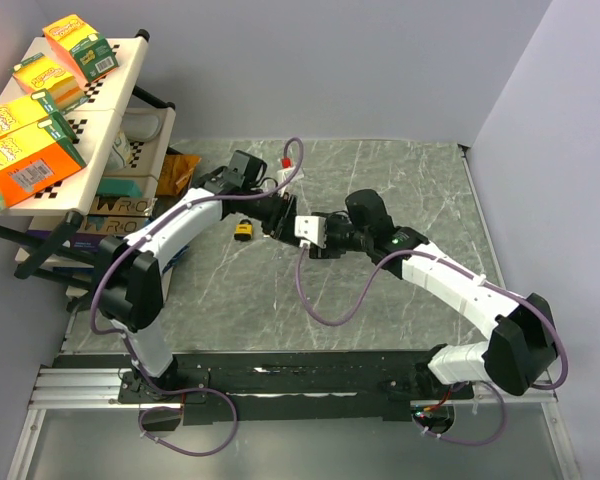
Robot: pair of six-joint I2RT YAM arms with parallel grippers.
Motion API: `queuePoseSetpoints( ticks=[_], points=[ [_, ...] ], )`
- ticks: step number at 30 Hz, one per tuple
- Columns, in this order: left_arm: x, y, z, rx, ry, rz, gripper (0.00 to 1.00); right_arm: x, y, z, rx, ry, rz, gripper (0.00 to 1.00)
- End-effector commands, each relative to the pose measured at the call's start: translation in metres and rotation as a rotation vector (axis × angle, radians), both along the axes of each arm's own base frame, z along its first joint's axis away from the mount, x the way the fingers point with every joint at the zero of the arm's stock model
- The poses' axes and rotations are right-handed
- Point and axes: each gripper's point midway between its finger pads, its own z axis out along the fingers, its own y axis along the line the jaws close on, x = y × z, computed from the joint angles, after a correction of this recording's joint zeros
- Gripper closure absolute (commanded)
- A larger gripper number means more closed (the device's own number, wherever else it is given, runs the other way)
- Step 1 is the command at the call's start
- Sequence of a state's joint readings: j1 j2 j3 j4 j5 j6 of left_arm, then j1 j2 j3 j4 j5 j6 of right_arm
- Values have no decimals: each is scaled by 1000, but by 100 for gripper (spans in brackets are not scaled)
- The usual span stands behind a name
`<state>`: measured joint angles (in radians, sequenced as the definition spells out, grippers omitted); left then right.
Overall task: Lock with the key
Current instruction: Place the lock at the center of the board.
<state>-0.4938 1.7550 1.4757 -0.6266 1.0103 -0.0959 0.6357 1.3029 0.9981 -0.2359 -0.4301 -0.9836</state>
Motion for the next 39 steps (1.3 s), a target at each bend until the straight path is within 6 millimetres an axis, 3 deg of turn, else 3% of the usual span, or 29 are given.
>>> queuePoseSetpoints(
  ticks=[1, 2, 3, 4, 5, 6, 7, 8, 11, 16, 18, 24, 33, 39],
  points=[
    [2, 5, 20, -16, -130, 32, 30, 20, -8, 26, 71, 22, -102, 100],
    [5, 9, 29, -25, -173, 58, 22, 19, -14, 22, 77, 74, -134, 100],
    [10, 16, 25, -18, -167, 101, 6, 23, -23, 20, 86, 99, -164, 100],
    [25, 18, 32, -31, -243, 153, 4, 22, -28, 19, 108, 143, -190, 100],
    [28, 25, 46, -50, -301, 193, 4, 23, -32, 18, 118, 175, -213, 100],
    [35, 33, 43, -37, -326, 241, 4, 28, -45, 14, 130, 213, -264, 100],
    [51, 37, 52, -31, -417, 310, 4, 29, -50, 10, 159, 281, -319, 100],
    [54, 44, 66, -36, -484, 354, 4, 33, -56, 6, 173, 317, -368, 100],
    [65, 55, 80, -24, -602, 433, 4, 54, -87, -13, 236, 469, -615, 100],
    [77, 65, 87, 5, -632, 522, 4, 89, -135, -63, 292, 710, -965, 100],
    [79, 68, 84, 13, -623, 542, 4, 100, -148, -73, 306, 719, -1049, 100],
    [73, 75, 74, 32, -610, 548, 4, 122, -156, -101, 324, 789, -1199, 100],
    [73, 82, 70, 52, -592, 567, 4, 133, -162, -136, 302, 854, -1317, 100],
    [75, 83, 65, 48, -570, 564, 4, 137, -167, -142, 277, 853, -1375, 100]
  ],
)
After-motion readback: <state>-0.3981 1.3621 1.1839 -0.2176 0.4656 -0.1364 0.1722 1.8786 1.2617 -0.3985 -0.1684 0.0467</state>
